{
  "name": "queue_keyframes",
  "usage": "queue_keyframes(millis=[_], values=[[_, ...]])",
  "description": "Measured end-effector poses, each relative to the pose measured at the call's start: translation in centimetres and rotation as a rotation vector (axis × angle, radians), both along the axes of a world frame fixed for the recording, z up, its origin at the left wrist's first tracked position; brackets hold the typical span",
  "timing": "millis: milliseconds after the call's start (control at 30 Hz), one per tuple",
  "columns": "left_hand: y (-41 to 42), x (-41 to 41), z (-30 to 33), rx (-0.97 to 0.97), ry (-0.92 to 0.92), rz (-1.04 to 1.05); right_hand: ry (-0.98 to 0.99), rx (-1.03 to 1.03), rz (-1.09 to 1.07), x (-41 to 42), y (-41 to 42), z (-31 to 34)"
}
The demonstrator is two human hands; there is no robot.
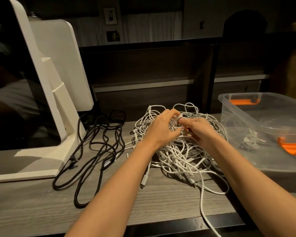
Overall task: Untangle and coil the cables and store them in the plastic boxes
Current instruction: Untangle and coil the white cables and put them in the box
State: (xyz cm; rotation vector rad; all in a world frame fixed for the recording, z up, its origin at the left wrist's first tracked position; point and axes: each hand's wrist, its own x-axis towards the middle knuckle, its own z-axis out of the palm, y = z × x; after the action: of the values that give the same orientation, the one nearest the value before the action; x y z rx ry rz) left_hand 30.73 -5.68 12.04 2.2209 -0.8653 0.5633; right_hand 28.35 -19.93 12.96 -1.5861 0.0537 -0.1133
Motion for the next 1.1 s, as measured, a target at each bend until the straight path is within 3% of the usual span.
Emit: queue_keyframes(millis=[233,367,467,633,767,1100], values=[[-0.3,-0.5,0.2,-0.097,-0.046,0.068,-0.007,-0.006,0.052,0.1,-0.3,-0.3],[-0.3,-0.5,0.2,-0.088,-0.047,0.073,-0.013,0.149,0.085,0.0,-0.3,0.2],[-0.3,-0.6,0.3,-0.142,0.019,0.052,-0.025,0.238,0.148,0.1,-0.6,0.3],[-0.4,-0.6,0.4,-0.177,0.165,-0.017,-0.075,0.153,0.211,0.2,-0.9,-0.2],[-0.4,-0.4,0.3,-0.191,0.274,-0.042,-0.046,0.312,0.12,0.4,-0.9,-0.1],[-0.3,-1.2,0.9,-0.15,0.339,-0.09,-0.187,0.108,-0.263,0.9,0.6,-0.5]])
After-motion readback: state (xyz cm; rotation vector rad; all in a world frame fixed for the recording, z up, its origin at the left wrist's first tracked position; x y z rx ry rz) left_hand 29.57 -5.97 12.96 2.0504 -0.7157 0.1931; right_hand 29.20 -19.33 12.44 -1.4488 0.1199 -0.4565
